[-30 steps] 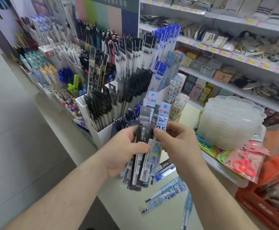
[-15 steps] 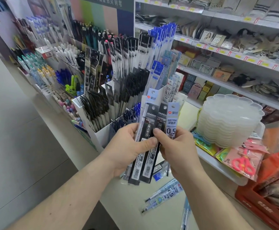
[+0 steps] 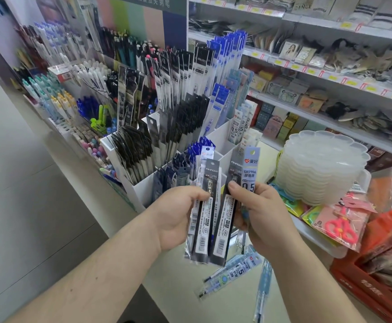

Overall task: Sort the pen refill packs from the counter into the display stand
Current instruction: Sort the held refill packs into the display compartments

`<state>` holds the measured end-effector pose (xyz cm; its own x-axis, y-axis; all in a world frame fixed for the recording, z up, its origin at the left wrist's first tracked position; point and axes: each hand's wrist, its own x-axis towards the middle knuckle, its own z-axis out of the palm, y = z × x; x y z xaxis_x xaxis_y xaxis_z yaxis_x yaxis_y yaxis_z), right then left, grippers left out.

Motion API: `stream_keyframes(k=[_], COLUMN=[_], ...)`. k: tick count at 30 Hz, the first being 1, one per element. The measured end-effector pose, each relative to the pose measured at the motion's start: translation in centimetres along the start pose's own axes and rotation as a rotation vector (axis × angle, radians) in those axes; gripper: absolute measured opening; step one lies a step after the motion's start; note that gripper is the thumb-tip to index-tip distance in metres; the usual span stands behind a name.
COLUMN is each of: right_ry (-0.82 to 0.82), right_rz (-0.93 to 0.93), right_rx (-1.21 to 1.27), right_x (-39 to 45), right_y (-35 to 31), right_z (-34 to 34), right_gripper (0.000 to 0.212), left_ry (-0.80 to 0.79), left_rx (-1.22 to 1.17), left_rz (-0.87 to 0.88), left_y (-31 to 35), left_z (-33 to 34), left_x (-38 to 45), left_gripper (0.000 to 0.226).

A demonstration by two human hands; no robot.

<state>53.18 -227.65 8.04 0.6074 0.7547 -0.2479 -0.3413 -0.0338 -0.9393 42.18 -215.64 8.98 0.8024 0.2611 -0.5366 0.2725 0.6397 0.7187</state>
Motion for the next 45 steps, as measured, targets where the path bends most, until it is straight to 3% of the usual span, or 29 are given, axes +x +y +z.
stream_keyframes(k=[5,10,18,22,28,32,37,40,45], right_ry=[-0.009,0.061,0.163,0.182,0.166,0.254,0.299,0.308,0.278], right_rz=[-0.044,-0.070,-0.054,-0.023,-0.026,-0.070,-0.088,-0.031,0.073], right_rx=[-0.002,0.020,0.076,0.110,0.139,0.098,-0.040,-0.050,0.063], right_x=[-0.5,-0.3,0.1,0.2,-0.1,0.0,0.4,0.8,1.2], right_y=[0.1,0.7,1.4,1.4,0.9,0.1,0.0,0.1,0.1], right_z=[0.1,0.6,1.1,1.0,0.7,0.2,1.4,2.5,3.3], right_gripper=[0.011,0.009,0.012,0.007,0.007,0.016,0.020,0.012,0.008], left_ry=[0.068,0.155,0.068,0.122,0.181,0.362,0.417,0.408,0.291], left_rx=[0.104,0.175,0.087,0.140,0.142,0.433,0.738,0.904,0.777], left_rz=[0.239,0.361,0.291,0.372,0.350,0.485,0.630,0.645,0.584], left_y=[-0.7,-1.2,-0.9,-1.2,-1.4,-1.0,-1.4,-2.4,-2.6], left_z=[0.0,0.2,0.4,0.1,0.3,-0.8,-0.1,0.1,-0.4], left_x=[0.1,0.2,-0.4,-0.3,-0.3,-0.4,-0.5,0.1,0.6], left_gripper=[0.031,0.032,0.025,0.028,0.022,0.020,0.014,0.016,0.038])
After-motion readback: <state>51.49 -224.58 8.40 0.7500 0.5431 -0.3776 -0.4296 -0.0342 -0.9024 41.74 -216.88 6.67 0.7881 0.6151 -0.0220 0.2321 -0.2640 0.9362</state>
